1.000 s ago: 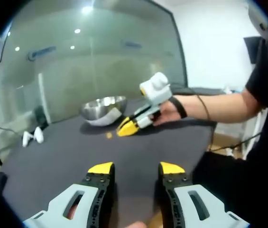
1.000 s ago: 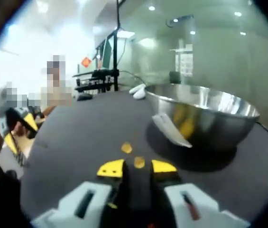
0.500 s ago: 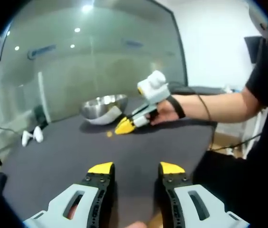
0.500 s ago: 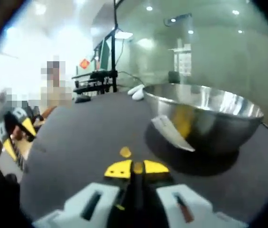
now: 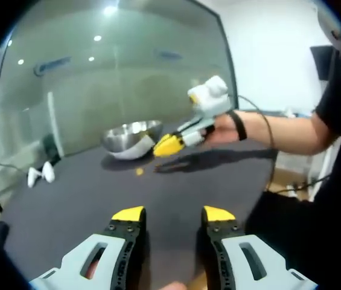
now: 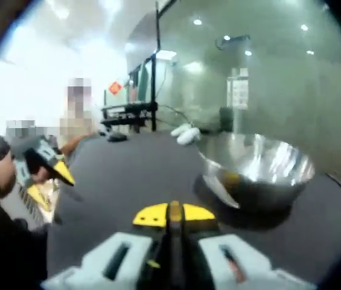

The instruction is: Pick up the QQ candy scattered on the table and place it into the stainless steel bowl on the table

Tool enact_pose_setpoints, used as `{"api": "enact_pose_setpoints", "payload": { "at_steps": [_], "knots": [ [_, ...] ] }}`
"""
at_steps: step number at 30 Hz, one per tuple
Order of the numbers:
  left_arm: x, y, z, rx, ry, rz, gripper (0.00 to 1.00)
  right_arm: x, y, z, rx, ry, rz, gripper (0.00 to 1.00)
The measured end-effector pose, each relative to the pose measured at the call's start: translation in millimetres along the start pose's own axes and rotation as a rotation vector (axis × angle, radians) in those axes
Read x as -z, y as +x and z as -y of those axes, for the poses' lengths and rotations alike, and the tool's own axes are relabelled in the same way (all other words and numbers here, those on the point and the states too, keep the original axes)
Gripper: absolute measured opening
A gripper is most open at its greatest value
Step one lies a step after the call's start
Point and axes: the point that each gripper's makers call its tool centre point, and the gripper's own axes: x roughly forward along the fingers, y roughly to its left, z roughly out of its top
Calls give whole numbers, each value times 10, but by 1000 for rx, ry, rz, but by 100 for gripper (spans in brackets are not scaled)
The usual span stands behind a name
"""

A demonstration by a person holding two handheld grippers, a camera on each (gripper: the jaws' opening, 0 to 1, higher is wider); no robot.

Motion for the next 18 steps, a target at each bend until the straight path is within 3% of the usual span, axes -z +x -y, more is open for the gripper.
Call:
{"api": "enact_pose_setpoints", "payload": {
  "at_steps": [1, 4, 6, 10, 13, 18],
  "knots": [
    [-3, 5, 4, 1, 1, 0, 38, -85, -35, -19, -14, -40, 21, 9],
    [-20, 20, 29, 6, 3, 5, 38, -256, -86, 125, 44, -130, 40, 9],
    [-30, 25, 45, 10, 6, 7, 38, -338, -79, 233, 67, -120, 42, 8],
    [-45, 25, 65, 13, 9, 11, 38, -466, -43, 651, 186, -83, 49, 8],
    [-47, 14, 69, 12, 10, 11, 38, -535, -5, 830, 214, -23, 68, 8],
    [-33, -14, 66, 10, 7, 9, 38, -593, 16, 1089, 297, -10, 79, 9]
  ]
}}
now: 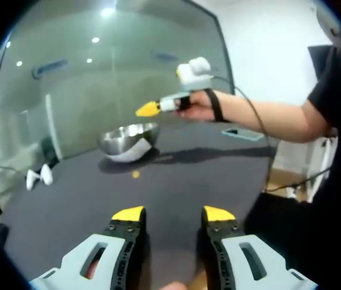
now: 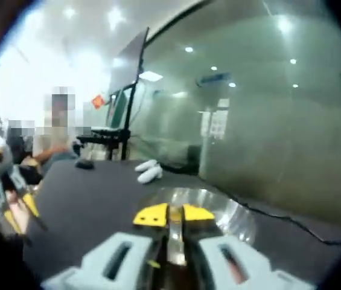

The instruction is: Pick up the QQ candy scattered on the table and place it into the stainless steel bowl on the table

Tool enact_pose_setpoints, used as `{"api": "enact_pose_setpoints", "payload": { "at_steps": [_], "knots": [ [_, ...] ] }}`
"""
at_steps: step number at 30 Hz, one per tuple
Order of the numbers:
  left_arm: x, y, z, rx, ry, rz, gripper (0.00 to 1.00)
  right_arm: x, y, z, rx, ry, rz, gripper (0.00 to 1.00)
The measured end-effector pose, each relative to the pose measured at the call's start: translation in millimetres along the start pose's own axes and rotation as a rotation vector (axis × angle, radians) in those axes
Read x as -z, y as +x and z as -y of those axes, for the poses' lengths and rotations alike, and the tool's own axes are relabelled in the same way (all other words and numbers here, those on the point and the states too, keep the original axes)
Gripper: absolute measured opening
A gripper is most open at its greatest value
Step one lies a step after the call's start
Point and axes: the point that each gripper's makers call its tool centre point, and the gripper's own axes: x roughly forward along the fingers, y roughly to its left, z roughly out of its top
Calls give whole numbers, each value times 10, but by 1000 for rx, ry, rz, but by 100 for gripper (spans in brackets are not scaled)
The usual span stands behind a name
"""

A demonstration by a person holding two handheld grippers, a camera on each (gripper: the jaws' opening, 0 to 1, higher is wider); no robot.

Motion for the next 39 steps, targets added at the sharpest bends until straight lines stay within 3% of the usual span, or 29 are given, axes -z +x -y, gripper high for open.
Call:
{"api": "enact_pose_setpoints", "payload": {
  "at_steps": [3, 9, 12, 13, 14, 15, 18, 24, 39],
  "knots": [
    [13, -11, -15, -5, -2, -2, 38, 19, 81, 124, 50, -6, -25, 9],
    [14, -11, -8, -3, -8, 1, 38, 14, 223, 233, 70, 43, -54, 9],
    [11, -15, 10, 10, -12, 2, 38, -6, 319, 351, 94, 26, -57, 10],
    [14, -17, 11, 14, -13, 1, 38, -26, 364, 417, 104, -7, -58, 17],
    [20, -20, 5, 15, -14, -2, 39, -33, 376, 419, 102, 1, -59, 30],
    [31, -23, -12, 10, -13, -8, 39, -32, 386, 423, 93, 14, -61, 35],
    [46, -33, -60, -4, -24, -10, 39, -20, 368, 435, 90, 76, -52, 23],
    [51, -9, -45, 4, -30, -14, 39, 83, 368, 418, 76, 99, -71, 24],
    [28, 30, -30, 12, -20, -17, 38, 27, 271, 187, 11, 103, -52, 24]
  ]
}}
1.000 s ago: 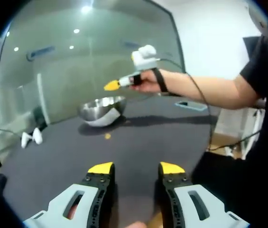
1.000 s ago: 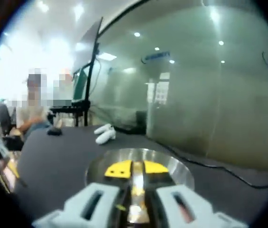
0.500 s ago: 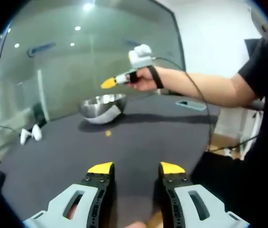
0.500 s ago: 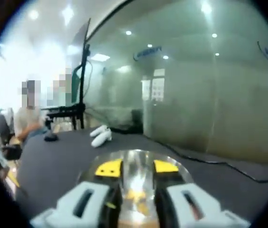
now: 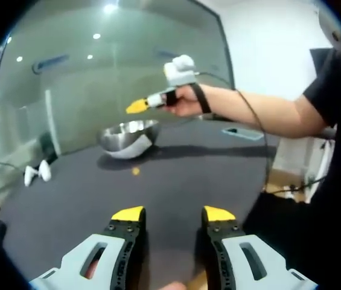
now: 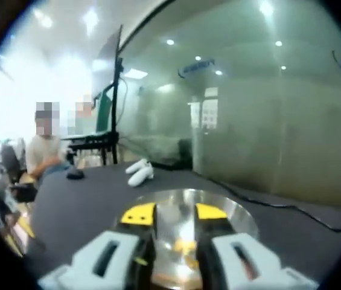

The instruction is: Pick up the QQ candy scattered on the table and place it into the stainless steel bowl on the table

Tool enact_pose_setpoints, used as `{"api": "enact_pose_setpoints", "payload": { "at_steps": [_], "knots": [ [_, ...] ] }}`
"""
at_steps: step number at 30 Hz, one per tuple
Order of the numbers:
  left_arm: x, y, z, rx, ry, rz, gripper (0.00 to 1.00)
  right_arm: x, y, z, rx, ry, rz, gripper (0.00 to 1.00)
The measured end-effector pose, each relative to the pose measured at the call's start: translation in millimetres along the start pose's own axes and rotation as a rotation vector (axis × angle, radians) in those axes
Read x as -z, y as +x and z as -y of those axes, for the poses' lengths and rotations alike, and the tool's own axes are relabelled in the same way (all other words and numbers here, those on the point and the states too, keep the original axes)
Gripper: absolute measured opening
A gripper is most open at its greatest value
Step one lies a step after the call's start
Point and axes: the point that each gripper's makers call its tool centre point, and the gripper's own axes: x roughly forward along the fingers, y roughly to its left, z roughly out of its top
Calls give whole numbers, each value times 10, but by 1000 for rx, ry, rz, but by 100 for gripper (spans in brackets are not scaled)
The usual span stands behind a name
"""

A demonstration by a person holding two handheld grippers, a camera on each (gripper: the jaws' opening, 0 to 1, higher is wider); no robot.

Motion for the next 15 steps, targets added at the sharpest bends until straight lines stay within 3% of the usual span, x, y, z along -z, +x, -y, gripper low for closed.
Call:
{"api": "enact_pose_setpoints", "payload": {
  "at_steps": [8, 15],
  "knots": [
    [-18, 12, 14, 1, 11, 0, 38, -44, -71, -63, -16, -11, 1, 24],
    [-4, 8, 19, 2, 13, -4, 38, -20, -386, -320, -83, -21, 25, 24]
  ]
}}
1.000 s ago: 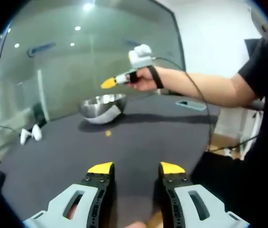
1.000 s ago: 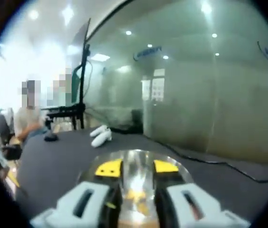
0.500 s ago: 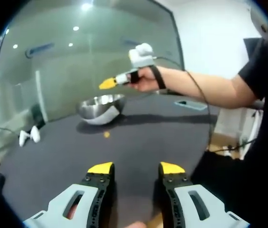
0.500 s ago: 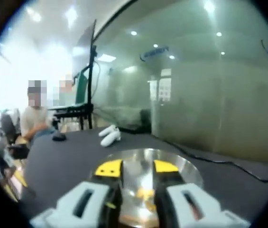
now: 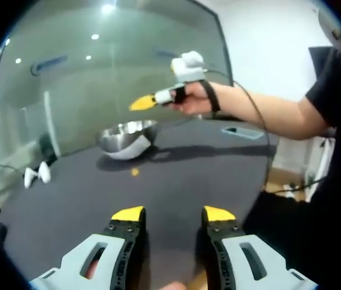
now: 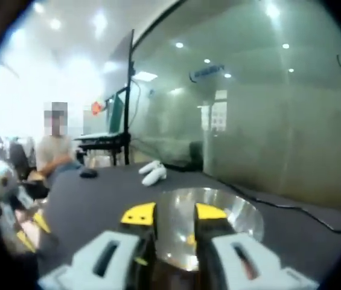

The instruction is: Pick up the QQ candy scattered on the table and place it into the stainless steel bowl on the table

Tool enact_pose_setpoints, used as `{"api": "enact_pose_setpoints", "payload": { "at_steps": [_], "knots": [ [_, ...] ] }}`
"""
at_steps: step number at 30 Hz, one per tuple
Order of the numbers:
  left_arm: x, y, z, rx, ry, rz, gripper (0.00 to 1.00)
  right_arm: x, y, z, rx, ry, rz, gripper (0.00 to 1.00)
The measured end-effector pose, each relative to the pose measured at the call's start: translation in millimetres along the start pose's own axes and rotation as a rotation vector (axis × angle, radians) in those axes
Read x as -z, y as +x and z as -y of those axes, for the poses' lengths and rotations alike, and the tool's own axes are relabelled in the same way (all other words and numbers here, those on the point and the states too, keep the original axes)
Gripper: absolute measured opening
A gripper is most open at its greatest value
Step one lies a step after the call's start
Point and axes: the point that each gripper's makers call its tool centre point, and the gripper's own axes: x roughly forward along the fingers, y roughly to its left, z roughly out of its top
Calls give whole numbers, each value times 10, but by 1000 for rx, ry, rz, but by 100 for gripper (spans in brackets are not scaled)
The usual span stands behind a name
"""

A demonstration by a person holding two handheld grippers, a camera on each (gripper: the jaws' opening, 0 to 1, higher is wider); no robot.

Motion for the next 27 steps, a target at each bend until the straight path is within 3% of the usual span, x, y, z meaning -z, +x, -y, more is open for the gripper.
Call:
{"api": "enact_pose_setpoints", "payload": {
  "at_steps": [5, 10, 14, 21, 27],
  "knots": [
    [-5, 0, -4, -2, -1, 2, 38, 120, -233, -150, -34, -2, 7, 24],
    [-14, 2, 5, -1, 0, 5, 38, 561, -453, -362, -87, 20, -44, 24],
    [-11, 23, 28, 5, 4, 0, 38, 820, -555, -435, -85, 6, -97, 24],
    [-36, 39, 53, 11, 13, 1, 38, 850, -614, -437, -77, 4, -103, 24],
    [-21, 32, 44, 7, 10, -3, 38, 913, -530, -519, -99, -7, -117, 23]
  ]
}}
